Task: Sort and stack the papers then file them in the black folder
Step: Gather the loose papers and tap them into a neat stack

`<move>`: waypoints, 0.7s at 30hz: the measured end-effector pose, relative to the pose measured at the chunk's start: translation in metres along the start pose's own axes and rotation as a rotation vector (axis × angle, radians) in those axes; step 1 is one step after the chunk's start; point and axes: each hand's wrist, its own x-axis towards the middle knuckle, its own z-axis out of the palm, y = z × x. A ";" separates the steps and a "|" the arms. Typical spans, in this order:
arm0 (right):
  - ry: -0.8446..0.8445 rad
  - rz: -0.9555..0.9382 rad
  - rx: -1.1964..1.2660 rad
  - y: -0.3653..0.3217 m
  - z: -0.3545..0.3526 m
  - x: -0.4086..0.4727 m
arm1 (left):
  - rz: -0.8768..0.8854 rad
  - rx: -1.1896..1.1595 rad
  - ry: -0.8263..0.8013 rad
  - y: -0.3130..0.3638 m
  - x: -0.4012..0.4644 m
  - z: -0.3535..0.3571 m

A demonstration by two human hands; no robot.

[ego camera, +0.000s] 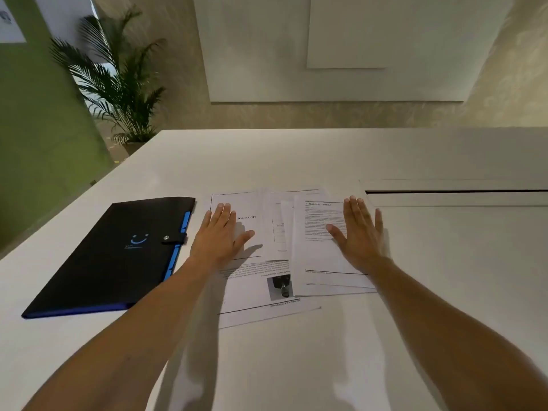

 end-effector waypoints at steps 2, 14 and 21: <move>-0.077 0.087 0.014 0.001 0.004 -0.001 | -0.021 -0.002 -0.014 0.004 0.002 0.002; -0.144 0.175 0.050 0.003 0.017 0.000 | -0.368 -0.631 0.046 0.089 0.022 -0.008; -0.144 0.173 0.064 -0.001 0.018 0.003 | -0.560 -0.891 -0.046 0.098 0.047 -0.026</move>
